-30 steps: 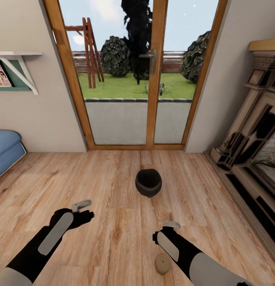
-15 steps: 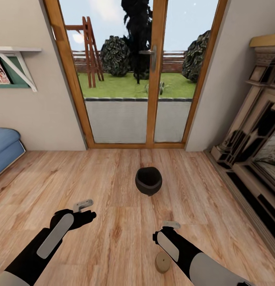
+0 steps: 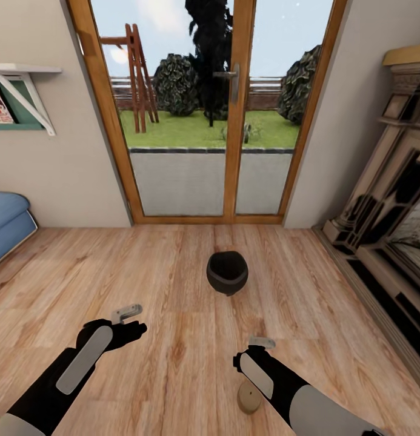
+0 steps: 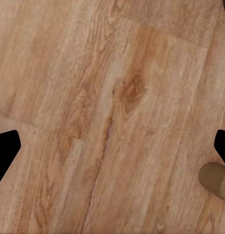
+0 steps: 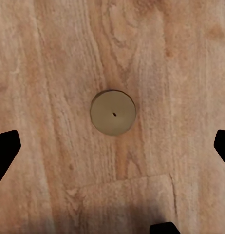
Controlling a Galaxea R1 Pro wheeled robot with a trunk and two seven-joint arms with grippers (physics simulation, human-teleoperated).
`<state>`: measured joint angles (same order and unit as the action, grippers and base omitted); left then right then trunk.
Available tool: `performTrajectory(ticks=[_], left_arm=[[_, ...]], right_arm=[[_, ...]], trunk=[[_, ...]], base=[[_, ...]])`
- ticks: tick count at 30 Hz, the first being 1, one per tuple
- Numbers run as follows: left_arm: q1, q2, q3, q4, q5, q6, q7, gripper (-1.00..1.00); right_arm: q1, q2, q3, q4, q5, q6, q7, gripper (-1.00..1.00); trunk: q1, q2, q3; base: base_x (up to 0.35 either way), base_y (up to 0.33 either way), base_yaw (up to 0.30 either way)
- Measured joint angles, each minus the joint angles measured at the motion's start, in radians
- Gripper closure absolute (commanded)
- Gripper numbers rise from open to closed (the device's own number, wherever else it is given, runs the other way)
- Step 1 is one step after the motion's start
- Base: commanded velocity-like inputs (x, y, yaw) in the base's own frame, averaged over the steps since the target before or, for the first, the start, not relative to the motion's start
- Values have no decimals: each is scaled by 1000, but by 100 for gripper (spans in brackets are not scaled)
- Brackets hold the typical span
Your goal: Place each of the two pumpkins and all three candles from the living room inside a cabinet in the living room (use any cabinet), then make sure every cabinet is closed, and position the cauldron so it is next to a table in the living room.
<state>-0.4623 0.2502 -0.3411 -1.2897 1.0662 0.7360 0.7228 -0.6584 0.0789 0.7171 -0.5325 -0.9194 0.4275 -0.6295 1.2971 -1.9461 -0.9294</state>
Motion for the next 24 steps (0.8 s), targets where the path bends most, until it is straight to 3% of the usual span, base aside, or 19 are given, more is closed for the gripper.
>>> performTrajectory(ticks=[24], left_arm=[[0,-9,-7,1,2,0,0,-100]], right_arm=[[0,-5,-1,-1,0,1,0,-100]], trunk=[[92,-168,-75]], base=[[0,0,0]])
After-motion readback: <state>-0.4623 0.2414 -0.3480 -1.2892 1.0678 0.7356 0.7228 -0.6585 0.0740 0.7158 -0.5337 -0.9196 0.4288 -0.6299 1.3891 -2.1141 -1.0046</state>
